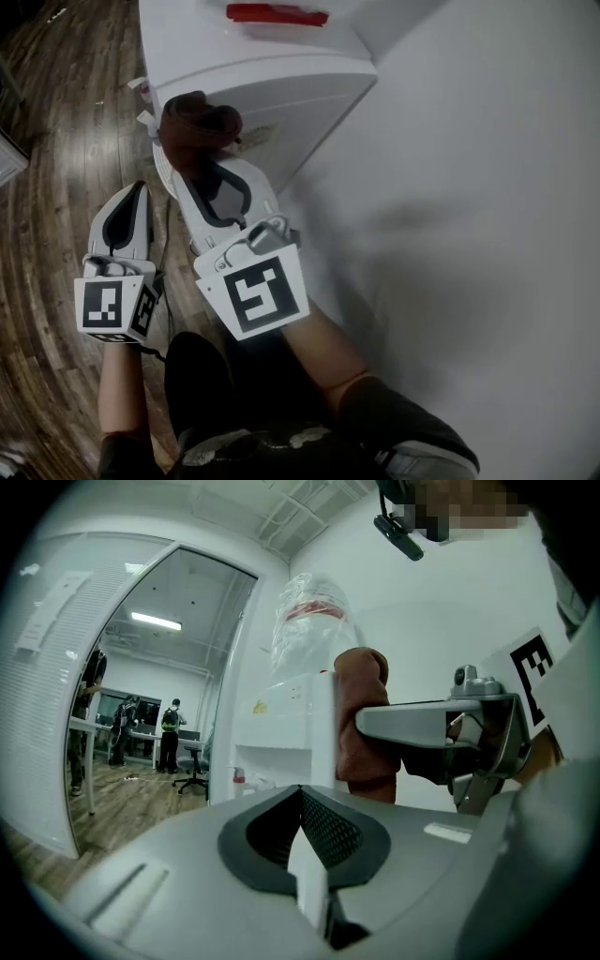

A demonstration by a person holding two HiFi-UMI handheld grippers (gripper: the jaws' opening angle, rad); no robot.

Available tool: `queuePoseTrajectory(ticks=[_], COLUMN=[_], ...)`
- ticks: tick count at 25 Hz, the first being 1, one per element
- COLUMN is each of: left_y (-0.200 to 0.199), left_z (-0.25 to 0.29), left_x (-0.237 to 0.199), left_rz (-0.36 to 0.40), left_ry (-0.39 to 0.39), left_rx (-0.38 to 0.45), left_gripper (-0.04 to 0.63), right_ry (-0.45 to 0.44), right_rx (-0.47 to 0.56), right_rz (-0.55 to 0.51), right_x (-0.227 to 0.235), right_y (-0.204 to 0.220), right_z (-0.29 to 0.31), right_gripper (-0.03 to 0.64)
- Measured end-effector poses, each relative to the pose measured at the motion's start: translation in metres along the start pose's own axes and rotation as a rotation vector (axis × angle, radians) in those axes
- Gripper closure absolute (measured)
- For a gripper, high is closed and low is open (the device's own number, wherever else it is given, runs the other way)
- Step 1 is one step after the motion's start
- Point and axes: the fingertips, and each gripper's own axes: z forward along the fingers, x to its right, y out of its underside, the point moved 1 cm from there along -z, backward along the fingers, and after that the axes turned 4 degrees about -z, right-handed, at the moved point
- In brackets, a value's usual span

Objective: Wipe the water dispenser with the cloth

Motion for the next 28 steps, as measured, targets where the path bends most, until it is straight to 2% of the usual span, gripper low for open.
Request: queuePoseTrajectory(ticks=[3,6,8,11,15,18,24,28], left_y=[0.011,0.025,0.030,0.040,0.052,0.055,0.057,0.054], left_z=[0.005,0.013,0.013,0.011,0.019,0.023,0.025,0.022], left_x=[-0.001,0.000,-0.001,0.001,0.010,0.017,0.020,0.012], left_rz=[0.017,0.022,0.024,0.039,0.050,0.060,0.071,0.062], left_ry=[0.027,0.058,0.064,0.065,0.086,0.102,0.108,0.089], left_rx=[0.040,0.069,0.093,0.094,0.101,0.140,0.159,0.170], left_gripper=[0.577,0.577,0.577,0.575,0.577,0.577,0.577,0.577], right_ry=[-0.023,0.028,0.092,0.269,0.462,0.539,0.542,0.463], right_rx=[0.152,0.257,0.240,0.160,0.076,0.002,-0.065,-0.020], right_rz=[0.122,0.200,0.174,0.083,0.091,0.079,0.102,0.069], right_x=[-0.010,0.002,0.018,0.061,0.119,0.140,0.143,0.108], right_y=[-0.002,0.006,0.022,0.062,0.121,0.158,0.189,0.166], right_z=[0.001,-0.012,-0.028,-0.057,-0.084,-0.086,-0.065,-0.047], right_gripper=[0.555,0.555,0.555,0.555,0.555,0.555,0.555,0.555])
